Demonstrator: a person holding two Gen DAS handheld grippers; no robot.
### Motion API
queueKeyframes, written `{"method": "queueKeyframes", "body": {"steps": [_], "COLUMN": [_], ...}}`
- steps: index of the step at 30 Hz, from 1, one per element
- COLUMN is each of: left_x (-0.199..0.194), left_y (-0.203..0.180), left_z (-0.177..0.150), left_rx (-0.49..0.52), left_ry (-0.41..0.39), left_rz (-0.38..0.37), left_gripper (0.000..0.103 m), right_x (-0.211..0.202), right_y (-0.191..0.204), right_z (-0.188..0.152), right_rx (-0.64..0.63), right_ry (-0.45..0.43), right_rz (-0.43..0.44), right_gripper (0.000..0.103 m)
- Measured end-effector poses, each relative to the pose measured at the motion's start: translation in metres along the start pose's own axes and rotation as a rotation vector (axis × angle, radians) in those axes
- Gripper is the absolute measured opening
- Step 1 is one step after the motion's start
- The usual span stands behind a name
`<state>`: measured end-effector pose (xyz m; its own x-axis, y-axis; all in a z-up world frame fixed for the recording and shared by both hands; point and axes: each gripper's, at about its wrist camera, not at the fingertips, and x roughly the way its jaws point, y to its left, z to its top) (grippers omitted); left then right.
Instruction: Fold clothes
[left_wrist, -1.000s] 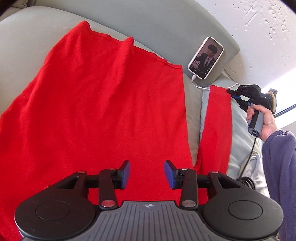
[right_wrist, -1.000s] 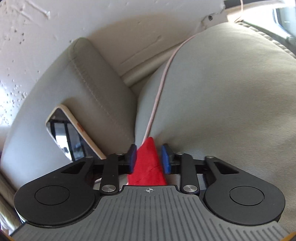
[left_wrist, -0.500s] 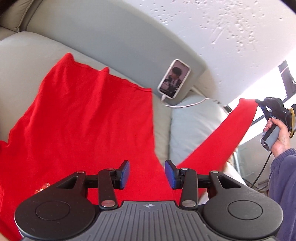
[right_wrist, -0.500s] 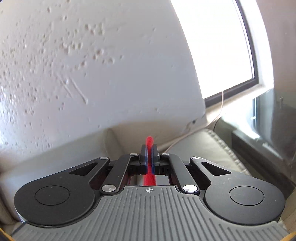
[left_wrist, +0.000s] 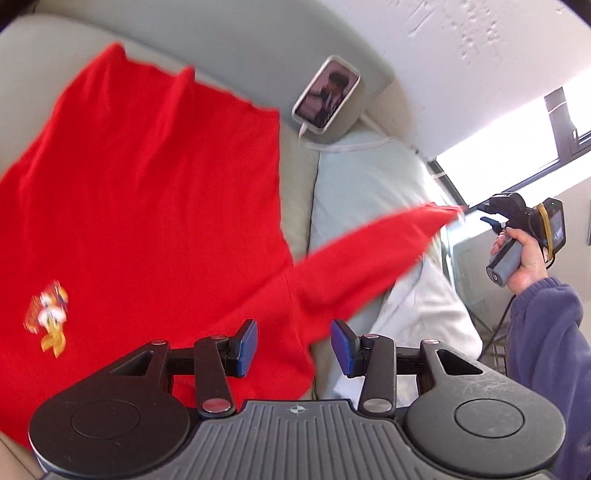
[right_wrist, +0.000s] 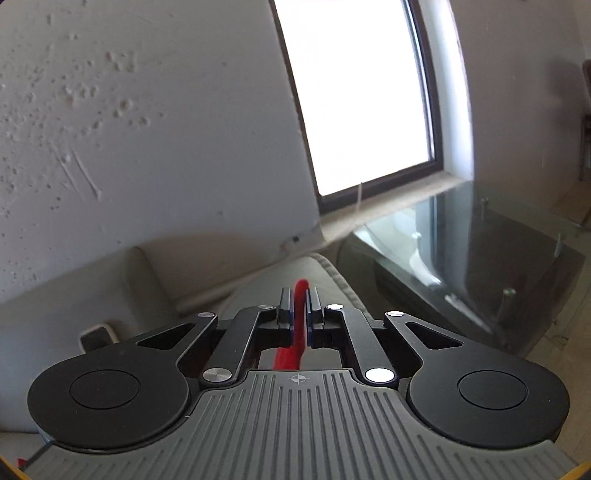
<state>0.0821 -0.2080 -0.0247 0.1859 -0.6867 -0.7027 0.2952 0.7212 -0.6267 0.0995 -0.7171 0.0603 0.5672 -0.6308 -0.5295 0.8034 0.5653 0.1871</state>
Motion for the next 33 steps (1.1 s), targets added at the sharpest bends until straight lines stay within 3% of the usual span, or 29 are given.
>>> {"method": "queueKeyframes", "body": {"steps": [1, 2, 4, 7, 10, 13, 17, 19, 22, 26, 30, 33], "left_x": [0.002, 0.003, 0.001, -0.013, -0.038, -0.065, -0.098, -0.105, -0.106, -0.098, -0.099, -0.100], "left_y": [0.000, -0.001, -0.002, 0.004, 0.017, 0.041, 0.077, 0.095, 0.114, 0.109, 0.101, 0.103], "left_z": [-0.003, -0.007, -0.014, -0.025, -0.036, -0.049, -0.075, -0.086, -0.096, -0.097, -0.098, -0.100], "left_rx": [0.005, 0.019, 0.043, 0.043, 0.040, -0.007, -0.091, -0.157, -0.238, -0.220, -0.179, -0.188], "left_ry": [0.017, 0.026, 0.036, 0.034, -0.008, -0.043, -0.079, -0.086, -0.088, -0.087, -0.094, -0.099], "left_rz": [0.013, 0.029, 0.056, 0.069, 0.116, 0.177, 0.259, 0.292, 0.316, 0.300, 0.259, 0.257], "left_gripper": [0.042, 0.041, 0.042, 0.042, 0.043, 0.043, 0.043, 0.043, 0.043, 0.043, 0.044, 0.044], "right_x": [0.005, 0.009, 0.002, -0.028, -0.077, -0.133, -0.209, -0.233, -0.242, -0.212, -0.181, -0.170], "right_y": [-0.009, -0.018, -0.036, -0.056, -0.057, -0.052, -0.040, -0.034, -0.025, -0.013, -0.002, 0.001], "right_z": [-0.007, -0.015, -0.026, -0.037, -0.050, -0.074, -0.124, -0.154, -0.211, -0.287, -0.321, -0.333], "right_rx": [0.013, 0.026, 0.067, 0.130, 0.157, 0.196, 0.182, 0.168, 0.157, 0.201, 0.216, 0.256], "right_ry": [0.035, 0.069, 0.109, 0.152, 0.206, 0.276, 0.370, 0.431, 0.595, 0.820, 0.842, 0.826], "right_rz": [-0.059, -0.117, -0.164, -0.118, 0.011, 0.221, 0.472, 0.547, 0.608, 0.530, 0.370, 0.347], "right_gripper": [0.033, 0.038, 0.038, 0.042, 0.049, 0.060, 0.061, 0.062, 0.061, 0.048, 0.044, 0.044]}}
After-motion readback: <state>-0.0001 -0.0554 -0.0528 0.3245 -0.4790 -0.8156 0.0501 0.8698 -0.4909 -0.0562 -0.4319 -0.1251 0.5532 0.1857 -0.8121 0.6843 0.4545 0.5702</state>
